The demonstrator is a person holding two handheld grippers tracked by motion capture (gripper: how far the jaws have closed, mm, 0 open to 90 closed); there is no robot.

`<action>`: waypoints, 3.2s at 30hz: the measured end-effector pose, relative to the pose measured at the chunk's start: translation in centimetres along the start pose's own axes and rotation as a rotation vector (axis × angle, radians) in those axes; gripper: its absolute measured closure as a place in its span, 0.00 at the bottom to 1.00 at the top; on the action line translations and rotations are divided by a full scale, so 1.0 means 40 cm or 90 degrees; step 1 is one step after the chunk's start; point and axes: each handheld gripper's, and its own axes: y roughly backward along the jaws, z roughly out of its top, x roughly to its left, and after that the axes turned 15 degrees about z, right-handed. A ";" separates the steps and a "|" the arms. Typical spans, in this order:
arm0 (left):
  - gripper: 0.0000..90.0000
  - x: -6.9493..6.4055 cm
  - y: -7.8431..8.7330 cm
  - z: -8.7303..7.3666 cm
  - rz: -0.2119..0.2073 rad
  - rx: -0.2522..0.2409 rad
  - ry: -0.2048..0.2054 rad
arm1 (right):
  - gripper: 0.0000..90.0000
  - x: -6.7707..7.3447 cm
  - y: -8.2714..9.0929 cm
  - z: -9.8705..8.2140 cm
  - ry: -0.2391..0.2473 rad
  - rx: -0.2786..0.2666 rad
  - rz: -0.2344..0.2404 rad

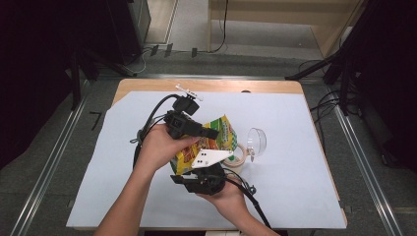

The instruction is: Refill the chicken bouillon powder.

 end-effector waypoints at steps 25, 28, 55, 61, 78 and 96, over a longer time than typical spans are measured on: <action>0.88 0.037 -0.023 0.012 -0.024 0.004 0.012 | 0.80 -0.002 -0.002 0.017 -0.032 0.009 -0.011; 0.88 0.038 -0.023 0.011 -0.022 0.003 0.011 | 0.80 -0.003 -0.004 0.019 -0.037 0.013 -0.011; 0.91 0.045 -0.013 0.012 -0.024 -0.018 0.007 | 0.80 -0.006 -0.018 0.024 -0.044 0.012 -0.040; 0.90 0.022 0.006 0.012 -0.012 -0.022 -0.007 | 0.80 -0.004 -0.025 0.022 -0.050 -0.009 -0.044; 0.90 0.031 0.000 0.016 -0.013 -0.026 -0.004 | 0.80 -0.001 -0.025 0.027 -0.056 -0.024 -0.041; 0.89 0.032 0.009 0.028 -0.001 -0.037 -0.010 | 0.77 -0.004 -0.038 0.036 -0.054 -0.049 -0.070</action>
